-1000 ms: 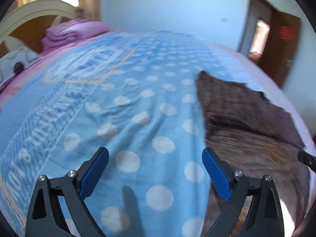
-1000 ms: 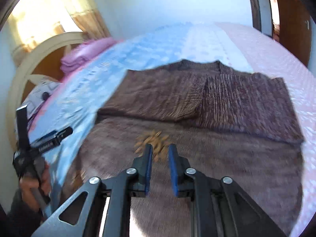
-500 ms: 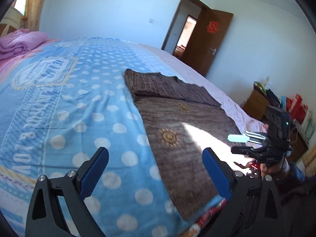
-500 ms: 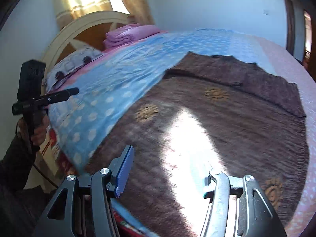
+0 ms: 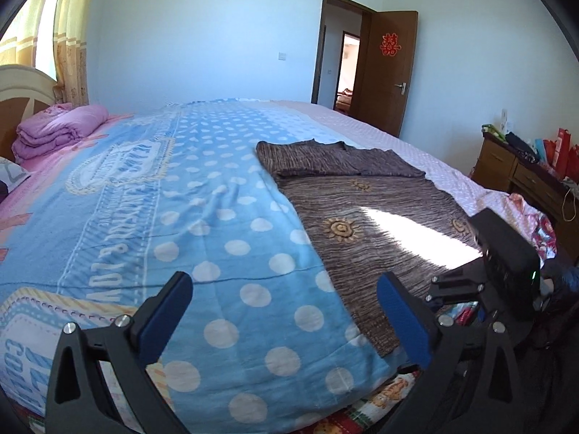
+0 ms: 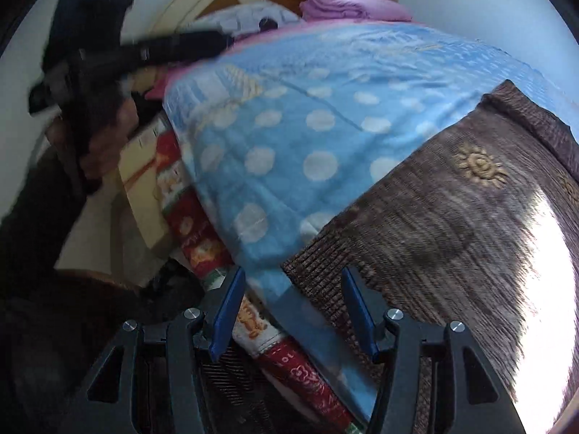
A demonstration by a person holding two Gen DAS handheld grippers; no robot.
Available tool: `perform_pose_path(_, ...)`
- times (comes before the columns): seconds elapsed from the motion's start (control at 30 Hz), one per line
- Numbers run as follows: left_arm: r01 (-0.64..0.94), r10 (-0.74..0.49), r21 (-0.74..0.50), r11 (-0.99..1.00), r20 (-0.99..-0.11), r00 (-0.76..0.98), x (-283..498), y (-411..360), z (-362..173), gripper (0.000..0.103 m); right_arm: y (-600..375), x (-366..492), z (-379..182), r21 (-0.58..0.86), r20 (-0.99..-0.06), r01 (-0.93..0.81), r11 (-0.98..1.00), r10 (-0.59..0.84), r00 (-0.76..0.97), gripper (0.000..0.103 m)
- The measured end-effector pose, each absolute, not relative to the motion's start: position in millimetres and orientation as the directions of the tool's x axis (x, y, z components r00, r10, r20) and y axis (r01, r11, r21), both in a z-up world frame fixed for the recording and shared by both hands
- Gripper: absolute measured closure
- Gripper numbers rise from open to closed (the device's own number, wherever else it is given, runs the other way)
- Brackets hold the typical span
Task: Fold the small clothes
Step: 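Grasp the sweater hem with the right tool while the left tool moves near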
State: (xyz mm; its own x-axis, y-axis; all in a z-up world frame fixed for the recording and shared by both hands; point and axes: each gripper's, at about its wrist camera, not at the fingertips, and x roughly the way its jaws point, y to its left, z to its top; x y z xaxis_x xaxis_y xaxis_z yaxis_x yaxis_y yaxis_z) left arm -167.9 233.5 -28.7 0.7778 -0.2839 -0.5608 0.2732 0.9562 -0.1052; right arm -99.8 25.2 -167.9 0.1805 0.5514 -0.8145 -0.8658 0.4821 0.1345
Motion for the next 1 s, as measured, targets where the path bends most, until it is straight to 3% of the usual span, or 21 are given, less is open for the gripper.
perform_pose_path(0.03,0.275,-0.285,-0.103,0.956,-0.555,0.781,-168,234,-29,0.0,30,-99,-175,0.094,-0.827,-0.865,0.493,0.523,0.207,0.078)
perform_pose_path(0.1,0.286,-0.293,-0.099,0.953,-0.534,0.793,-169,234,-31,0.0,31,-93,-182,0.087,-0.839,-0.854,0.514,0.5,0.215,0.098)
perform_pose_path(0.3,0.387,-0.363,-0.076,0.919,-0.549,0.753,-153,215,-41,0.0,-7,-60,-155,0.217,-0.78,-0.792,0.57,0.589,0.21,0.1)
perform_pose_path(0.43,0.546,-0.429,0.043,0.837,-0.567,0.703,-138,177,-43,0.0,-37,-27,-135,0.281,-0.739,-0.74,0.611,0.63,0.239,0.1)
perform_pose_path(0.6,0.779,-0.481,0.205,0.593,-0.686,0.547,-122,115,-60,0.0,-59,2,-124,0.327,-0.724,-0.697,0.638,0.643,0.249,0.1)
perform_pose_path(0.77,0.85,-0.481,0.206,0.485,-0.748,0.456,-133,112,-67,0.0,-62,-11,-128,0.416,-0.703,-0.696,0.585,0.693,0.162,0.1)
perform_pose_path(0.8,0.85,-0.499,0.17,0.499,-0.745,0.442,-138,120,-64,0.0,-60,-15,-131,0.43,-0.702,-0.697,0.573,0.698,0.141,0.096)
perform_pose_path(0.87,0.832,-0.518,0.125,0.541,-0.729,0.446,-145,134,-59,0.0,-45,-29,-141,0.417,-0.719,-0.727,0.545,0.687,0.103,0.073)
perform_pose_path(0.9,0.809,-0.529,0.099,0.58,-0.709,0.466,-152,145,-55,0.0,-36,-36,-145,0.394,-0.729,-0.752,0.529,0.678,0.094,0.052)
perform_pose_path(0.93,0.79,-0.536,0.083,0.607,-0.692,0.484,-158,151,-52,0.0,-27,-43,-148,0.369,-0.738,-0.777,0.51,0.669,0.088,0.041)
perform_pose_path(1.0,0.747,-0.552,0.036,0.663,-0.651,0.521,-175,170,-44,0.0,-9,-59,-154,0.312,-0.76,-0.831,0.461,0.646,0.072,0.04)
